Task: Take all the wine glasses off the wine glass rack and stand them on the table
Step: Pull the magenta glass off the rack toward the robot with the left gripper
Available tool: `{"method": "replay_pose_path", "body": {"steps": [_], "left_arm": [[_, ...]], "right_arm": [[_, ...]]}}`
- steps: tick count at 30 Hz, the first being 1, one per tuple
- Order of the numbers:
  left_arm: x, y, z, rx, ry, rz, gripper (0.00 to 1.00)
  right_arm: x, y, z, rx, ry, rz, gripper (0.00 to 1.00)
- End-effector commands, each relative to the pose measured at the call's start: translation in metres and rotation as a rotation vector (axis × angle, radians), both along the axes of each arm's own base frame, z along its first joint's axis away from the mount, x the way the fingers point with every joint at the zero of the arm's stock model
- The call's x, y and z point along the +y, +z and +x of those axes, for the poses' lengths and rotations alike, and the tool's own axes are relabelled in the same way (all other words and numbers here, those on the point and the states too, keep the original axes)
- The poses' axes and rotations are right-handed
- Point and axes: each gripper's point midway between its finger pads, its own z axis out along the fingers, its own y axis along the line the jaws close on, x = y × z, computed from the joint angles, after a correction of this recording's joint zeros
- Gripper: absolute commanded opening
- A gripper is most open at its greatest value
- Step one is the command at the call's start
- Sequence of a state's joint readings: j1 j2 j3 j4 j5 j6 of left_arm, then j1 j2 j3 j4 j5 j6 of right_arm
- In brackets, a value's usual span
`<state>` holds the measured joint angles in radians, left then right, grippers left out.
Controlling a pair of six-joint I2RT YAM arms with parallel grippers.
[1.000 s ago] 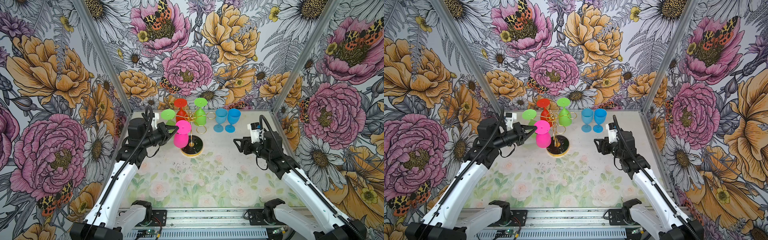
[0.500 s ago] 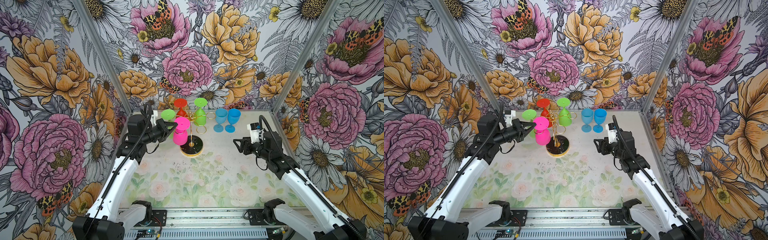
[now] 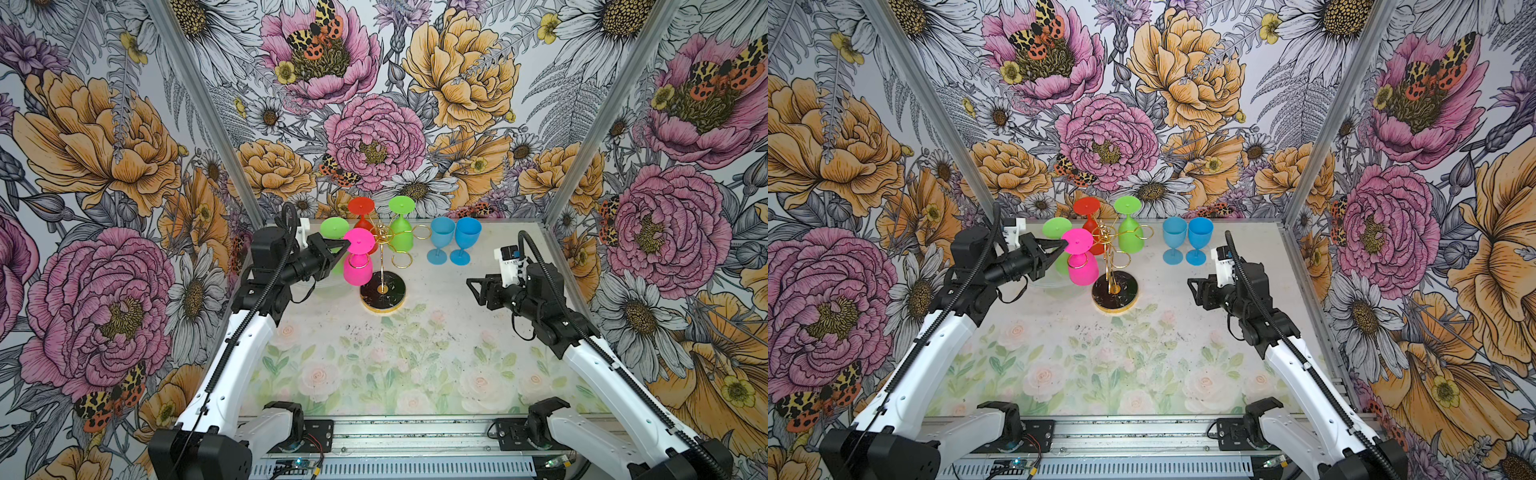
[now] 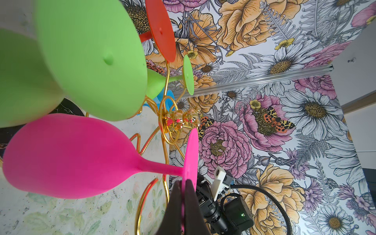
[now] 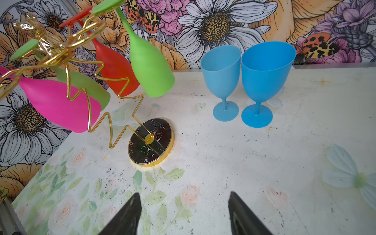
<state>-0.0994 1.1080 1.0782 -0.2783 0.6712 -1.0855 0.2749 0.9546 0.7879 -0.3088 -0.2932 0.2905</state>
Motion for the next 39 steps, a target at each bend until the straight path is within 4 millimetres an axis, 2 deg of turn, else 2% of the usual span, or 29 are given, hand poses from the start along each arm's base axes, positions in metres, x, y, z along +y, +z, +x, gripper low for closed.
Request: {"method": "replay_pose_path", "body": {"steps": [1,15,24,34,39], "left_arm": [[0.004,0.006,0.001,-0.033,0.015,-0.021,0.00],[0.030,0.007,-0.023,-0.042,0.082,-0.050,0.00],[0.041,0.006,-0.052,-0.042,0.083,-0.041,0.00],[0.033,0.007,-0.087,-0.048,-0.014,-0.019,0.00],[0.023,-0.001,-0.103,-0.048,-0.104,0.012,0.00]], "right_arm": [[0.002,0.008,-0.002,-0.033,0.008,0.008,0.68],[0.002,0.008,-0.001,-0.031,0.012,0.008,0.68],[0.004,0.009,-0.001,-0.032,0.019,0.013,0.68],[0.006,0.011,0.000,-0.031,0.026,0.019,0.68],[0.007,0.011,0.002,-0.020,0.026,0.024,0.68]]}}
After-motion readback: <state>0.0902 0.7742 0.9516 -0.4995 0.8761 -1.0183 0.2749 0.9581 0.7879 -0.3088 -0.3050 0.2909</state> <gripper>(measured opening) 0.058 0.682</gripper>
